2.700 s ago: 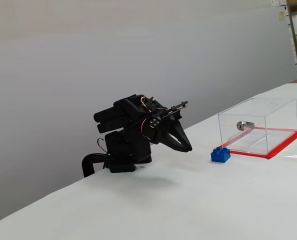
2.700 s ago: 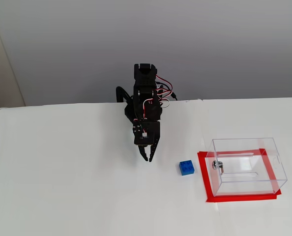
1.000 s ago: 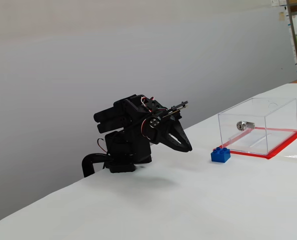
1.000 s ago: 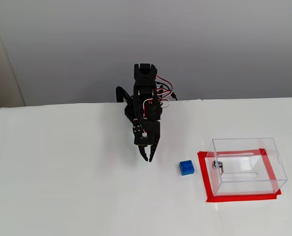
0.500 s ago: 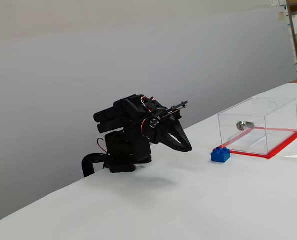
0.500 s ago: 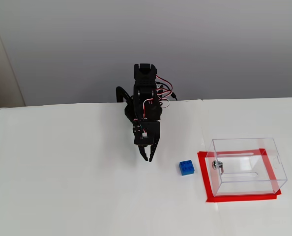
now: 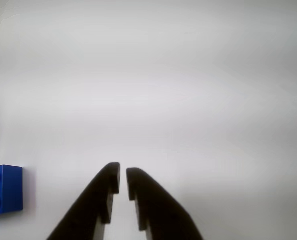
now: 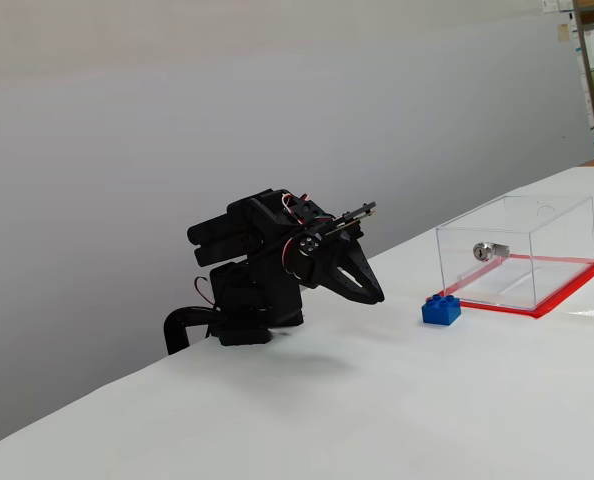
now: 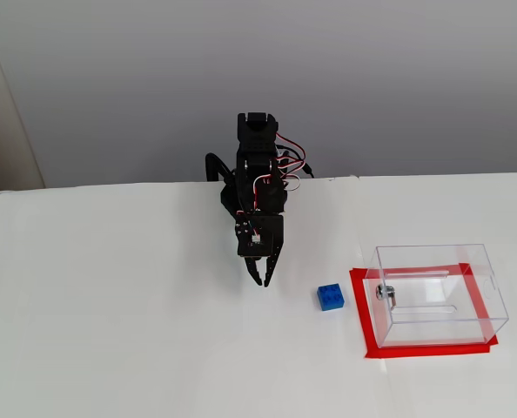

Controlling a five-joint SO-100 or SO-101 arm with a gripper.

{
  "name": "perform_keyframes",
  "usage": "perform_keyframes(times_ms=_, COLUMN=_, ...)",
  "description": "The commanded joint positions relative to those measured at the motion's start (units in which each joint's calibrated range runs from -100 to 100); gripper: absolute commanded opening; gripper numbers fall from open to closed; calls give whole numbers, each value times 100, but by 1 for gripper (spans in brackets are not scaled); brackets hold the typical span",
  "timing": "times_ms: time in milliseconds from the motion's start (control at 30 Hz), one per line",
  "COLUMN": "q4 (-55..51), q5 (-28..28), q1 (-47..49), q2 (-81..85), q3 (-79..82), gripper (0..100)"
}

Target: Pick the blue lego brick and place it into the transparent box

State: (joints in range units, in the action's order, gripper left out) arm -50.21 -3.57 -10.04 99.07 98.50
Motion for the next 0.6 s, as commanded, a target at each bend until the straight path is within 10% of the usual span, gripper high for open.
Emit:
perform_keyframes(times_ms=0, q4=-26, q5=-4, q1=25, q2=59, q3=87, gripper=1)
perform_keyframes(times_ms=567, q4=52, q5=17, q1=328, q2=42, q3=-58, gripper=1)
